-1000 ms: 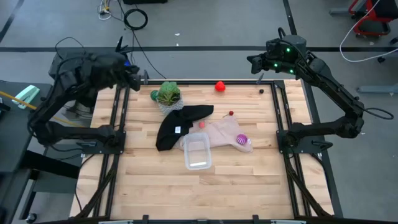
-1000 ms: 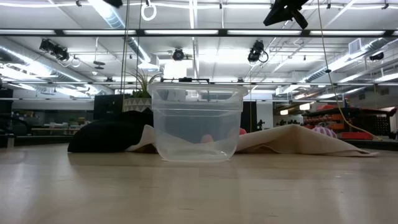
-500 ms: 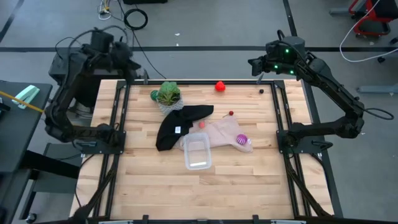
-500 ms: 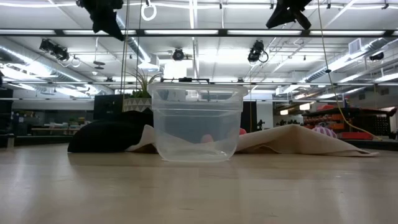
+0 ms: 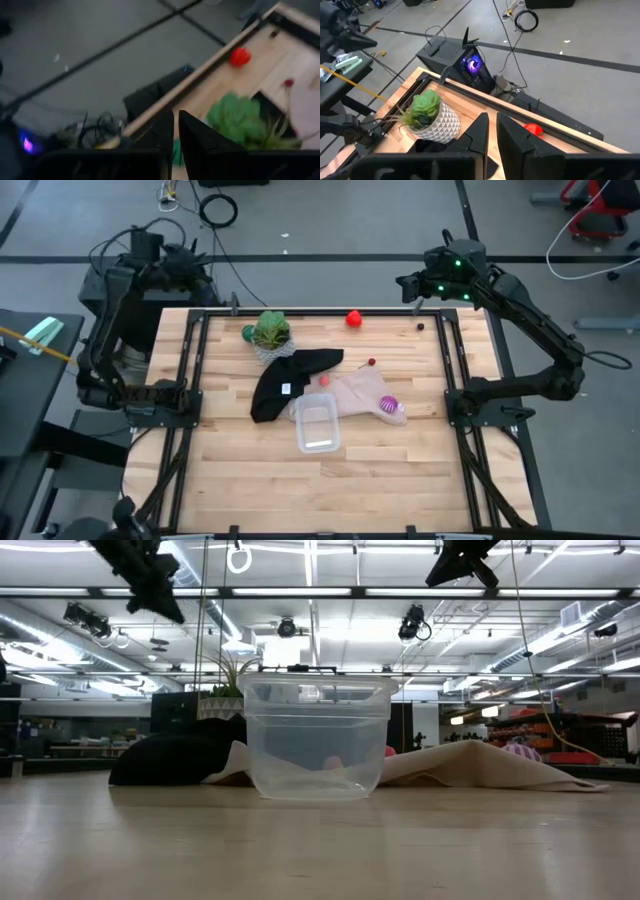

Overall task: Pick and placing Produce into tupperware
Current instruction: Put the watermelon into the transparent container

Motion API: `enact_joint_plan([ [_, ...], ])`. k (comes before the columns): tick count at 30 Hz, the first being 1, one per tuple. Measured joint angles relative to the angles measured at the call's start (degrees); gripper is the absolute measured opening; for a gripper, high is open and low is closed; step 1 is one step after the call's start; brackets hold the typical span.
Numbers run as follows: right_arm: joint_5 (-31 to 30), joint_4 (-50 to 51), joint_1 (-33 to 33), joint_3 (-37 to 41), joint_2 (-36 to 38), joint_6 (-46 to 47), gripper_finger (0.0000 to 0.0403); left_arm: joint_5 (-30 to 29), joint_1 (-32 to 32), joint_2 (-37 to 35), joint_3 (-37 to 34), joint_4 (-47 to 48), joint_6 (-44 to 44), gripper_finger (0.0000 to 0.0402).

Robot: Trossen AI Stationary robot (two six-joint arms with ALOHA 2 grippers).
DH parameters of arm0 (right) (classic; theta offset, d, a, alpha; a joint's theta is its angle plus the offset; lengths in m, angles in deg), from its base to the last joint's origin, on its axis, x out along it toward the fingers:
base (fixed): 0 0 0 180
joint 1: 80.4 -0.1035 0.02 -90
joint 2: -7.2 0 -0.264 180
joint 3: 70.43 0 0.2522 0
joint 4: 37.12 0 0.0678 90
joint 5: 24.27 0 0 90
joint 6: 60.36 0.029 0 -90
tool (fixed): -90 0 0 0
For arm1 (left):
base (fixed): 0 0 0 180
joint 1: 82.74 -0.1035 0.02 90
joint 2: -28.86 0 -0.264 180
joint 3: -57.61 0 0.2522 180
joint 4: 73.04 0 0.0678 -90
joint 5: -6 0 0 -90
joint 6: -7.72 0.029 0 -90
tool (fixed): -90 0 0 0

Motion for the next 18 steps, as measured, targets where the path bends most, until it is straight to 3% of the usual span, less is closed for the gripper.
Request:
enact_joint_plan([
  [4,-0.38,-0.59,-1.9,0.0,-1.56,0.17,0.0042,-6.79,5.34,0.16,-3.26,2.17,2.09,0.0028],
  [9,-0.39,-1.17,-3.77,0.04,-3.75,0.15,0.0042,-26.97,12.93,0.16,-7.63,1.37,2.5,0.0034],
  [11,-0.42,-1.24,-4.43,0.04,-4.53,0.15,0.0042,-31.72,14.79,0.16,-8.69,0.15,2.26,0.0033],
  [18,-1.44,-1.24,-5.84,0.04,-5.55,0.13,0.0042,-27.0,20.1,0.38,-9.02,-1.92,-1.73,0.0029],
])
